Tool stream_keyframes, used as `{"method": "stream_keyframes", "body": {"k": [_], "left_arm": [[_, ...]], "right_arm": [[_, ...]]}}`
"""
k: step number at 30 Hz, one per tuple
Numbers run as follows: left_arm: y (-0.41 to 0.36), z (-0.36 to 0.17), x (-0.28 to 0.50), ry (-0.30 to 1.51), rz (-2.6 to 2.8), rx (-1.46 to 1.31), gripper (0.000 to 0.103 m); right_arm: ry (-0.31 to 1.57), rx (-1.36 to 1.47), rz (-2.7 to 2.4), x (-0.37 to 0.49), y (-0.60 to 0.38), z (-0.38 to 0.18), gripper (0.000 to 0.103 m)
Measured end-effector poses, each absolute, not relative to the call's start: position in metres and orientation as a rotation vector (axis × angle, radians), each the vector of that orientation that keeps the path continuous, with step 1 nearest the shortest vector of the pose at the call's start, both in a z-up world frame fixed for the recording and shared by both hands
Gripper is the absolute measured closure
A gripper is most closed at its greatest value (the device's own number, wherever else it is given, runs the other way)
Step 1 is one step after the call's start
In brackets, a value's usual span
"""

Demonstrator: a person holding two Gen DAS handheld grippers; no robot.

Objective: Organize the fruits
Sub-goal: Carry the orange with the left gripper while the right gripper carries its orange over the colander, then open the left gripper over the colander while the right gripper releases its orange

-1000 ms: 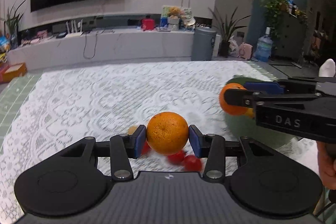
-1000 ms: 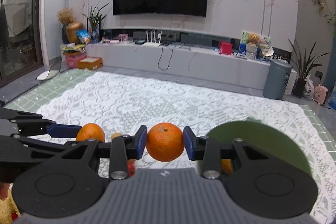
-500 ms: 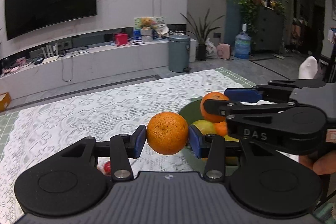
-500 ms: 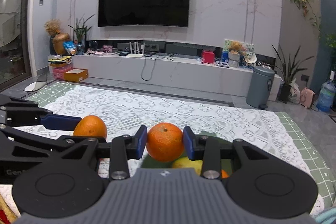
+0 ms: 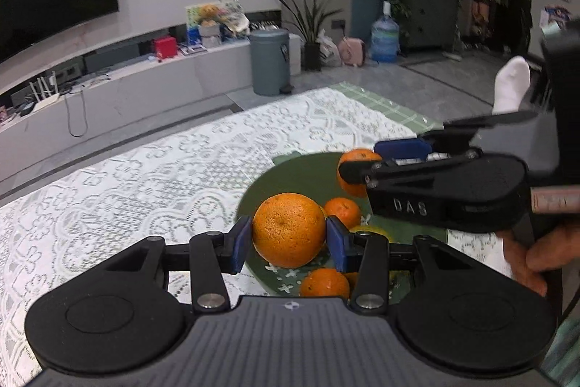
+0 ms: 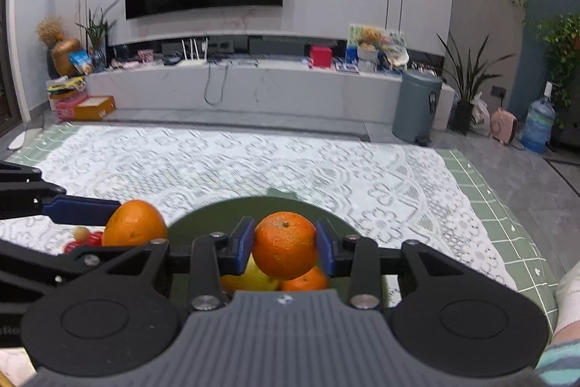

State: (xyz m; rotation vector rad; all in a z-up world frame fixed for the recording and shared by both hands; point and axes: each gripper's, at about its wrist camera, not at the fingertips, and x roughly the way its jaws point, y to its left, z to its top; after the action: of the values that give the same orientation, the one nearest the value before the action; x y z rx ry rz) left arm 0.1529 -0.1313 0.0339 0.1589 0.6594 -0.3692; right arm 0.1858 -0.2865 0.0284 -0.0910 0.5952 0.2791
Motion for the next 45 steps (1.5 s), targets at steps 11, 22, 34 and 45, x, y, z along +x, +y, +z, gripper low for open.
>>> {"method": "stream_keyframes", "body": {"k": [11, 22, 34, 45], "left_arm": [[-0.145, 0.018, 0.178, 0.842, -0.431, 0.238, 0.053], [-0.149, 0.009, 0.200, 1.004, -0.473, 0.240, 0.053], [-0.148, 0.000, 0.208, 1.041, -0.507, 0.217, 0.053], [-0.146, 0.003, 0.204, 1.036, -0.516, 0.201, 0.051]], "right_arm": [[0.779, -0.126, 0.286, 0.221, -0.284, 0.005, 0.068], [0.860, -0.182, 0.291, 0.236, -0.273, 0.000, 0.068], [0.854, -0.226, 0.287, 0.241, -0.266, -0.004, 0.068], [0.831, -0.209, 0.283, 0.236, -0.265, -0.005, 0.063]]}}
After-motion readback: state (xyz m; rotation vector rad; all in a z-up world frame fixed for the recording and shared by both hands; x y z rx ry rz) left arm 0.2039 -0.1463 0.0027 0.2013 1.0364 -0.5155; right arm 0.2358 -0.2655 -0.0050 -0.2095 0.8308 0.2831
